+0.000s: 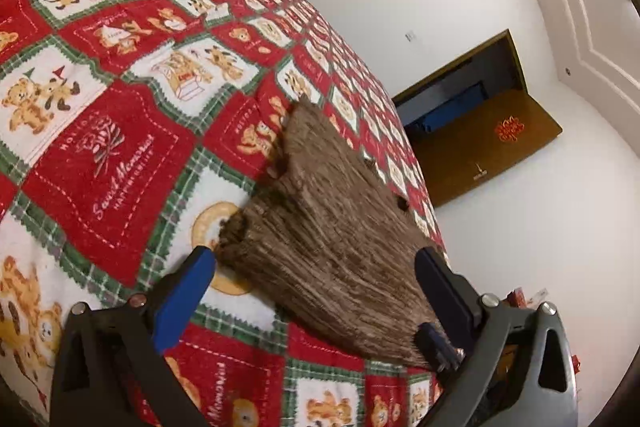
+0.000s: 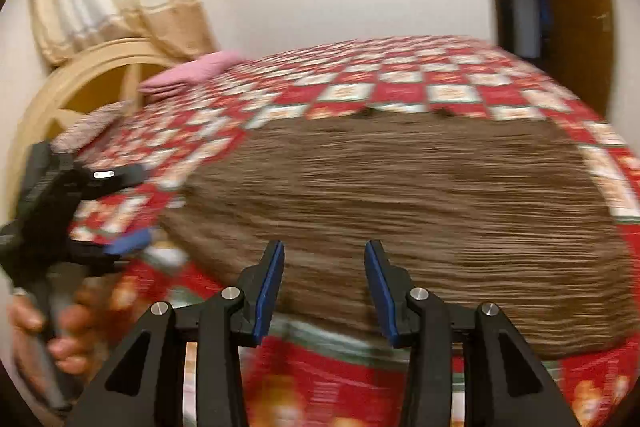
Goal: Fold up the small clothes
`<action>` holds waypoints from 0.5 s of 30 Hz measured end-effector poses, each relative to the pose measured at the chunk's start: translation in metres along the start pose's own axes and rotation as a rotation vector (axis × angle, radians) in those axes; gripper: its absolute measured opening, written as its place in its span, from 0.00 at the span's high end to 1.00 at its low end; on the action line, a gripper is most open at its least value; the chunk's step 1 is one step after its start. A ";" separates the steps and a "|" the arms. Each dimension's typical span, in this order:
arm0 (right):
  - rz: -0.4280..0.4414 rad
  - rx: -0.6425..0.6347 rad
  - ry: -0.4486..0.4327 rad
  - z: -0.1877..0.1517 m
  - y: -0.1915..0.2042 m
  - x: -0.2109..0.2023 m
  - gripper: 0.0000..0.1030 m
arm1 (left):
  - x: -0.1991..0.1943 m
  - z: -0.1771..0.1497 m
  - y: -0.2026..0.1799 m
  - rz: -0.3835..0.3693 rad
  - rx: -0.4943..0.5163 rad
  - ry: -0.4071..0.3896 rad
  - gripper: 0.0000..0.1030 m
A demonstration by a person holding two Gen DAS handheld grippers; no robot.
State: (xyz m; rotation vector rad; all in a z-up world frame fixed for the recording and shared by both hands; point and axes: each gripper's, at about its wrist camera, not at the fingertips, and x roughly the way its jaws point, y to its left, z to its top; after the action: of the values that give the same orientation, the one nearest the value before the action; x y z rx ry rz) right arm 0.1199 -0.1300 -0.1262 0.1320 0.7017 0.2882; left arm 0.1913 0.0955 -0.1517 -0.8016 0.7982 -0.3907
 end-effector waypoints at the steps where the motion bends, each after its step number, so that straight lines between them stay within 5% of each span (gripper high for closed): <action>1: 0.025 -0.022 0.012 0.001 0.010 0.004 0.58 | -0.003 0.000 -0.001 -0.006 0.001 -0.011 0.01; 5: 0.051 -0.153 0.072 0.003 0.045 0.027 0.34 | -0.015 0.012 -0.006 0.070 0.041 -0.010 0.00; 11: -0.013 -0.358 0.213 0.001 0.079 0.081 0.34 | -0.025 0.031 0.011 0.110 0.012 0.056 0.00; 12: -0.017 -0.370 0.192 0.003 0.082 0.080 0.48 | -0.025 0.031 0.012 0.112 0.013 0.058 0.00; 14: -0.017 -0.332 0.172 0.008 0.077 0.075 0.94 | -0.027 0.032 0.014 0.101 0.010 0.050 0.00; 15: -0.002 -0.290 0.162 0.010 0.071 0.072 0.94 | -0.027 0.031 0.014 0.083 0.004 0.051 0.00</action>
State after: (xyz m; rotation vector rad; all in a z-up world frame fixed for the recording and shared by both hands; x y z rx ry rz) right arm 0.1631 -0.0406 -0.1480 -0.1695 0.8122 0.3989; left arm 0.1982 0.1356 -0.1362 -0.7543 0.8750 -0.3402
